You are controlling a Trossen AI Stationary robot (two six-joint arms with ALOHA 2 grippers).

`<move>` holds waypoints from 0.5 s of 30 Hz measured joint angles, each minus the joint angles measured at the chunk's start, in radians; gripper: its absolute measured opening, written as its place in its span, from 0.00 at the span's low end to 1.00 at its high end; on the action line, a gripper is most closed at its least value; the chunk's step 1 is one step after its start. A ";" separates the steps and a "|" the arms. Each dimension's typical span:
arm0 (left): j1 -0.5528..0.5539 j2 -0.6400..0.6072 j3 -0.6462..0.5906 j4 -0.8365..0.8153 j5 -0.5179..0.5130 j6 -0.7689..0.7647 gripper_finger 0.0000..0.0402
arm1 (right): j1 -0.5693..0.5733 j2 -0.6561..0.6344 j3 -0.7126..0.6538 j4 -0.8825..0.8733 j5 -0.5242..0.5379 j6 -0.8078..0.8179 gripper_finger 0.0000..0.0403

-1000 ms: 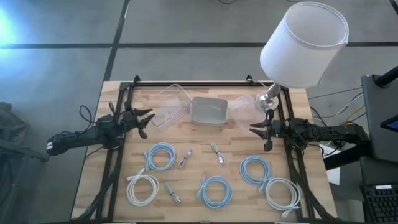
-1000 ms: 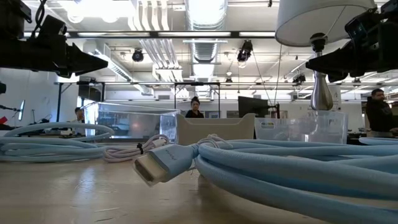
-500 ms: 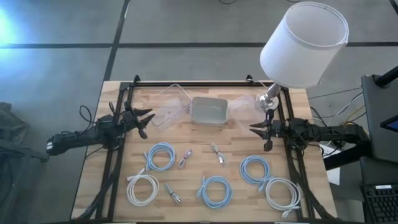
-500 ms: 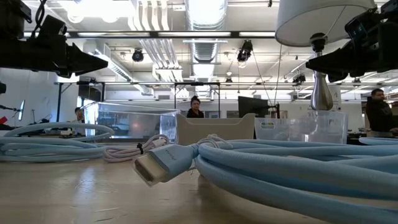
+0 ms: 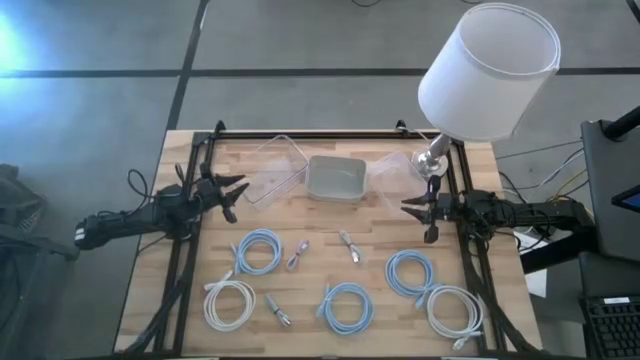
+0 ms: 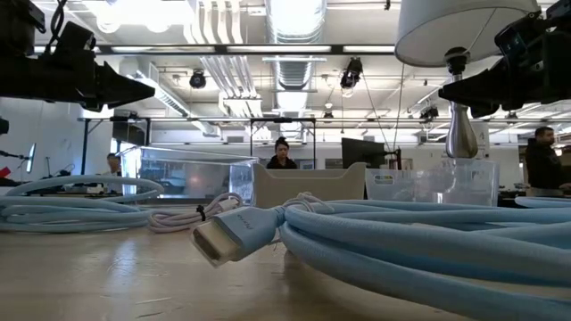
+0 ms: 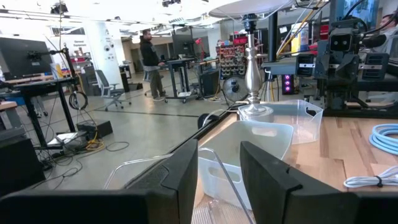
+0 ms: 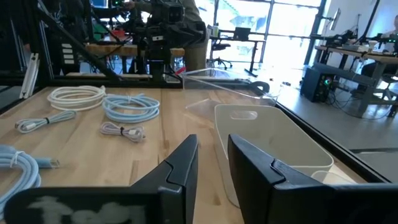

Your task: Pick & Place USB Port

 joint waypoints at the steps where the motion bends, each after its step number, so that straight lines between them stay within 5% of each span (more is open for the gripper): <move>1: 0.000 0.000 0.000 0.000 0.000 0.000 0.31 | 0.000 0.000 0.000 0.000 0.000 0.000 0.21; 15: 0.000 0.000 0.000 0.000 0.000 0.000 0.31 | 0.000 0.000 0.000 0.000 0.000 0.000 0.17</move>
